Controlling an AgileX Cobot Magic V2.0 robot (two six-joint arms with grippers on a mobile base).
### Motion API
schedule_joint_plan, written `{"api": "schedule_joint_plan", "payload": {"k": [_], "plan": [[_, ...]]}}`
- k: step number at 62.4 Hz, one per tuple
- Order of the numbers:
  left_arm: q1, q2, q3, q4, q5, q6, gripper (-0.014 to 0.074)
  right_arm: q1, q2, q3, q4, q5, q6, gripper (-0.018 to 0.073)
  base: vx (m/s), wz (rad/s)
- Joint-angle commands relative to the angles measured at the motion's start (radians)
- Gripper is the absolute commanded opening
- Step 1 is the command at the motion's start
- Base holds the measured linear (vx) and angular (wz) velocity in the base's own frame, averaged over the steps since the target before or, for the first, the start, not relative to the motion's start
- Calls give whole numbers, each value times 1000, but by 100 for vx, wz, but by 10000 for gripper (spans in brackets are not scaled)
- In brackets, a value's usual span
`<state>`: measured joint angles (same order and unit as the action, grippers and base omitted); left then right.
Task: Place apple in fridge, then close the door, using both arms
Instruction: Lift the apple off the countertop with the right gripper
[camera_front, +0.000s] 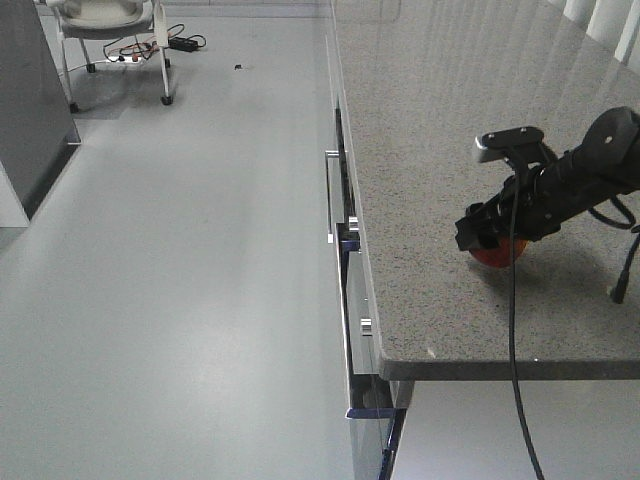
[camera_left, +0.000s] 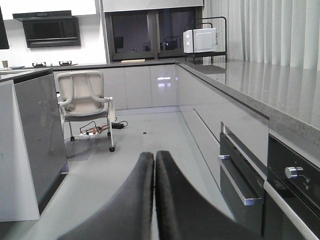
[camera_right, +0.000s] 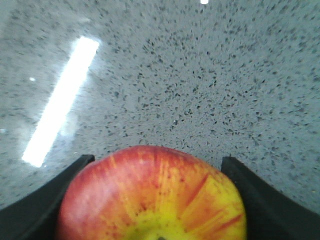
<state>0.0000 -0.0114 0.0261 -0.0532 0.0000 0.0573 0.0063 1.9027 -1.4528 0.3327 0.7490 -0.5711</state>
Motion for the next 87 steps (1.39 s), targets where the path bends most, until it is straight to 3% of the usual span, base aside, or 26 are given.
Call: {"api": "schedule_joint_plan", "payload": {"k": [1,9,22,43,59,71,87], "plan": [[0,-15,21,-11,-77,-2,-6,-3,-104,-33,25,-7,9,363,0,0],[0,-15,21,-11,-77,-2,-6,-3,-178,-27,34,25,54,363,0,0],[0,-15,21,-11,-77,-2,-6,12,-301,-25,123,122,32,363,0,0],[0,-15,21,-11,-77,-2,-6,304,-613,385,141,-128,23,363,0,0],[0,-15,21,-11,-77,-2,-6,494,-838,626,234,-174,44,363,0,0],[0,-15,21,-11,-77,-2,-6,565,-991,744,286,-158,88,363,0,0],[0,-15,21,-11,-77,-2,-6,567,-1195,866,289,-55,175,363,0,0]]}}
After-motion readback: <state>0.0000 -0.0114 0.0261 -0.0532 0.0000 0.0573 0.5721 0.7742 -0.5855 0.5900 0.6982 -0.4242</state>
